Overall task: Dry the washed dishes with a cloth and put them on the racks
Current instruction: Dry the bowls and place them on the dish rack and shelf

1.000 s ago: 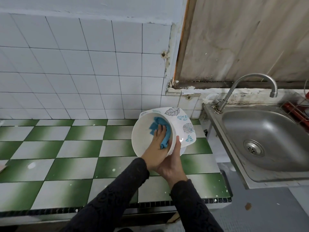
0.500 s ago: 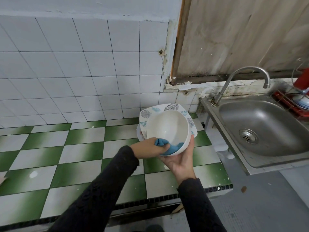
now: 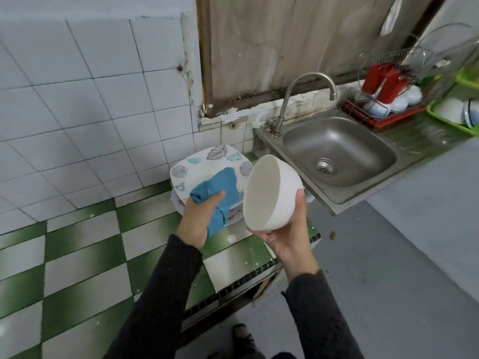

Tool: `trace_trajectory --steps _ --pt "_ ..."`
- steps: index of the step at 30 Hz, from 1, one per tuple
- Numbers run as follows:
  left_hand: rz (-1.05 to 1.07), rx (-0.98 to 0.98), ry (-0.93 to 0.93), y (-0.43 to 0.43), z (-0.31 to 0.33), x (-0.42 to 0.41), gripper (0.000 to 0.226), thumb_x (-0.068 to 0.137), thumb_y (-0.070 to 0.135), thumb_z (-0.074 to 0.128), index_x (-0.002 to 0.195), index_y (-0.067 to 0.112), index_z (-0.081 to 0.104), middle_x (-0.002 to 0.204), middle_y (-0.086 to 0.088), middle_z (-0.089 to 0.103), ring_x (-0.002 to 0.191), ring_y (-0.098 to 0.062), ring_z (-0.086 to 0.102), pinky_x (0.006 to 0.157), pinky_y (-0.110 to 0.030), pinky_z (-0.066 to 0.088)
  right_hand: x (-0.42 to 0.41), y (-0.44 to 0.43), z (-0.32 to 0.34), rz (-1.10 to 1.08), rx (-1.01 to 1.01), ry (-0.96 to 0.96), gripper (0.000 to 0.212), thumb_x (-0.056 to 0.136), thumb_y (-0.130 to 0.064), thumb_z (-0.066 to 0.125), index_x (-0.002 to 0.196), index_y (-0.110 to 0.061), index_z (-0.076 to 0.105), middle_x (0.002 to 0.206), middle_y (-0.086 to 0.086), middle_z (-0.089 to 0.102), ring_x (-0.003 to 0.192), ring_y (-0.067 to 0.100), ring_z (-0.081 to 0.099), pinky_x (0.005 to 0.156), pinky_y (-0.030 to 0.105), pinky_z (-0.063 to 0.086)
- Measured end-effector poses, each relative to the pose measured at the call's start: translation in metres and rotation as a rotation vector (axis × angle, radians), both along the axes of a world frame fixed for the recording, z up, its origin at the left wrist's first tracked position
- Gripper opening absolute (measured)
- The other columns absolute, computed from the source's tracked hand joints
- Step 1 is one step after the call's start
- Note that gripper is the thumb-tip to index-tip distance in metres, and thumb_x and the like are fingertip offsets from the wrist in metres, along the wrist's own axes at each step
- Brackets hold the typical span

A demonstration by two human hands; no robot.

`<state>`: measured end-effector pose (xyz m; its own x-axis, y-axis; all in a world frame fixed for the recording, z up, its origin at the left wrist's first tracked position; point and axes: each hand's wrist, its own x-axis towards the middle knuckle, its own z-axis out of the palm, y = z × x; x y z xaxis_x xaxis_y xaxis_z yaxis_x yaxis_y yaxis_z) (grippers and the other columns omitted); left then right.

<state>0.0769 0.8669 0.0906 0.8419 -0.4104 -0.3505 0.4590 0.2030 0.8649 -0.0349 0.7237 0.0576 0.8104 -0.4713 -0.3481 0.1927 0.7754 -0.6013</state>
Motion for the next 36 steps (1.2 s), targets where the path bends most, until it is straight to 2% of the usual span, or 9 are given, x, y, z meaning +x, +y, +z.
trace_trajectory --steps 4,8,11,16,19,22,27,30,36 --pt "-0.083 0.118 -0.169 -0.032 0.000 -0.018 0.024 0.093 0.011 0.065 0.115 0.019 0.062 0.119 -0.003 0.068 0.109 -0.020 0.065 0.100 -0.038 0.050 -0.024 -0.013 0.010 -0.148 -0.193 0.131 0.081 0.071 -0.070 0.074 0.139 -0.033 0.050 0.130 0.008 0.067 0.119 0.033 0.065 0.078 0.050 0.059" --pt "-0.182 0.160 -0.310 -0.068 0.001 -0.042 0.029 0.095 0.010 0.061 0.122 0.020 0.058 0.113 0.005 0.065 0.103 -0.009 0.062 0.084 -0.015 0.050 -0.056 -0.032 0.006 -0.326 -0.292 0.236 0.088 0.071 -0.071 0.076 0.142 -0.030 0.046 0.136 0.010 0.060 0.121 0.035 0.062 0.078 0.053 0.059" --pt "-0.229 0.175 -0.323 -0.099 -0.001 -0.058 0.024 0.095 0.011 0.060 0.114 0.025 0.057 0.102 0.013 0.063 0.098 -0.006 0.062 0.080 -0.016 0.046 -0.082 -0.051 0.001 -0.413 -0.279 0.243 0.093 0.070 -0.071 0.078 0.143 -0.026 0.045 0.136 0.016 0.060 0.121 0.039 0.062 0.082 0.059 0.058" --pt "-0.319 0.168 -0.327 -0.161 0.001 -0.094 0.017 0.096 0.013 0.061 0.104 0.027 0.058 0.095 0.019 0.059 0.085 0.006 0.057 0.077 -0.017 0.044 -0.129 -0.096 0.006 -0.573 -0.236 0.281 0.090 0.069 -0.068 0.077 0.142 -0.026 0.043 0.134 0.011 0.060 0.114 0.031 0.064 0.070 0.045 0.059" --pt "-0.379 0.150 -0.344 -0.208 0.001 -0.114 0.022 0.096 0.014 0.061 0.115 0.024 0.057 0.100 0.016 0.062 0.093 0.001 0.060 0.080 -0.019 0.045 -0.156 -0.135 0.009 -0.632 -0.240 0.292 0.086 0.071 -0.065 0.076 0.141 -0.026 0.044 0.136 0.010 0.058 0.117 0.031 0.064 0.071 0.046 0.059" --pt "-0.407 0.132 -0.347 -0.262 0.005 -0.137 0.018 0.097 0.015 0.060 0.106 0.031 0.059 0.104 0.010 0.063 0.097 -0.007 0.062 0.084 -0.023 0.049 -0.185 -0.183 0.014 -0.680 -0.252 0.315 0.083 0.072 -0.064 0.077 0.139 -0.029 0.043 0.136 0.007 0.057 0.119 0.033 0.062 0.080 0.058 0.060" --pt "-0.459 0.092 -0.402 -0.358 0.007 -0.171 0.023 0.097 0.014 0.059 0.119 0.020 0.060 0.117 0.000 0.066 0.112 -0.018 0.062 0.101 -0.036 0.049 -0.232 -0.264 0.030 -0.737 -0.269 0.355 0.091 0.070 -0.062 0.073 0.145 -0.028 0.035 0.133 0.001 0.056 0.112 0.024 0.064 0.072 0.045 0.062" --pt "-0.472 0.080 -0.396 -0.418 0.013 -0.194 0.020 0.097 0.013 0.059 0.107 0.030 0.058 0.106 0.010 0.064 0.112 -0.019 0.061 0.098 -0.032 0.048 -0.257 -0.316 0.037 -0.767 -0.295 0.375 0.088 0.070 -0.062 0.073 0.143 -0.028 0.037 0.133 0.000 0.057 0.112 0.023 0.064 0.069 0.041 0.061" --pt "-0.514 0.055 -0.458 -0.507 0.021 -0.222 0.022 0.098 0.012 0.057 0.112 0.029 0.055 0.103 0.015 0.062 0.105 -0.012 0.061 0.092 -0.026 0.047 -0.278 -0.405 0.048 -0.764 -0.353 0.408 0.090 0.070 -0.063 0.073 0.144 -0.029 0.034 0.129 -0.004 0.056 0.112 0.020 0.062 0.079 0.044 0.062"
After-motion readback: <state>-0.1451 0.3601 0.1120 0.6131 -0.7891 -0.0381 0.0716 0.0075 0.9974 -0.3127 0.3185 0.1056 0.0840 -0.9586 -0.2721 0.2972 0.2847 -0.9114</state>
